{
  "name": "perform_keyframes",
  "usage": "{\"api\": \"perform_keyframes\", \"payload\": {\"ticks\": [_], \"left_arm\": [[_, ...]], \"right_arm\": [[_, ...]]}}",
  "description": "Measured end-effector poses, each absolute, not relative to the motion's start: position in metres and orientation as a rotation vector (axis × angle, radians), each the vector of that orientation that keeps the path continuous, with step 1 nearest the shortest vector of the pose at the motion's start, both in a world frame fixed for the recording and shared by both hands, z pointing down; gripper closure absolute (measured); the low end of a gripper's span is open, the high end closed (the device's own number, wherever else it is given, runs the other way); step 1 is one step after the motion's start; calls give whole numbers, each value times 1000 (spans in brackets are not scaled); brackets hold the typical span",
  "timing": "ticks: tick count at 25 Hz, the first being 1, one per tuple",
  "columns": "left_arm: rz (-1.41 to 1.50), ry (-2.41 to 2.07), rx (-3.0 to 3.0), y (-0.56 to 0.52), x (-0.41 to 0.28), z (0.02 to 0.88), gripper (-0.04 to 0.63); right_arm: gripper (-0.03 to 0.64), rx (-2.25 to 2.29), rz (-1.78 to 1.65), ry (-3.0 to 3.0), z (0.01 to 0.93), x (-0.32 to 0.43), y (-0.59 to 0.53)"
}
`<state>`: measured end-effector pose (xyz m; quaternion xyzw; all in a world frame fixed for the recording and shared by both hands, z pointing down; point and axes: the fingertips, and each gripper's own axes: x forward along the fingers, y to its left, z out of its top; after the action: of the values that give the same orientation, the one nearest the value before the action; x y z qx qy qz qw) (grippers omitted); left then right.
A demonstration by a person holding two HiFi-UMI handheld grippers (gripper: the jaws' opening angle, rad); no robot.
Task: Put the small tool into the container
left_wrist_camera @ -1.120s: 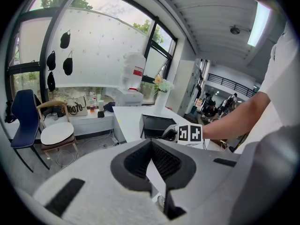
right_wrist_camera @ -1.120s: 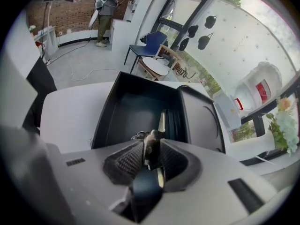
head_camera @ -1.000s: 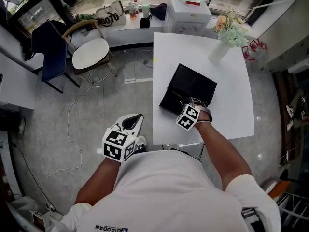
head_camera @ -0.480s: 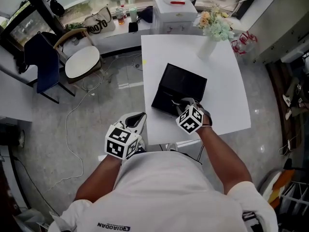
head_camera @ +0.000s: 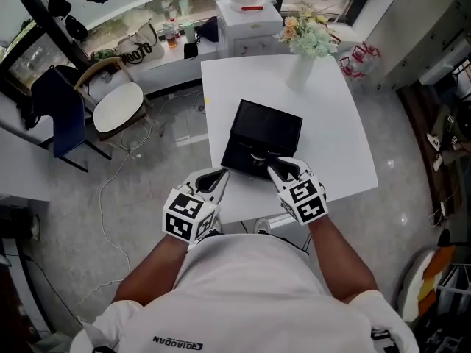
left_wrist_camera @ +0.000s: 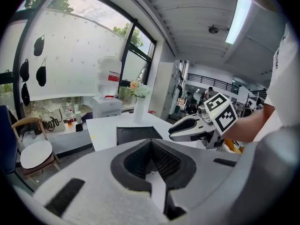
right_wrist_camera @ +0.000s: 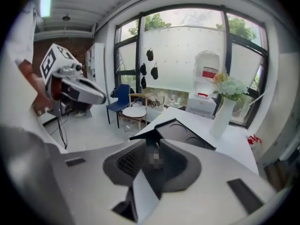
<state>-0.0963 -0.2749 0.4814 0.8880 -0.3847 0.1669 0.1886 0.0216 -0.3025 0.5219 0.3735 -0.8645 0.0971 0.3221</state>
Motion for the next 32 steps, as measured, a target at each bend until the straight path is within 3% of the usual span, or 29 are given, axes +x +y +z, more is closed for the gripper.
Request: {"api": "perform_keyframes", "payload": {"ticks": [11,19,32], "left_arm": [[408,-998,2588,-270,-64,451,586],[391,-990,2600,-269,-59,443,586],[392,-1012,2588,-268,-57,445,586]], "right_arm": [[551,1225,599,-2558,450,48,-273],[609,1300,642,-2603,441,61,-260],[612,1284,615,-2607,447,65,-258]]}}
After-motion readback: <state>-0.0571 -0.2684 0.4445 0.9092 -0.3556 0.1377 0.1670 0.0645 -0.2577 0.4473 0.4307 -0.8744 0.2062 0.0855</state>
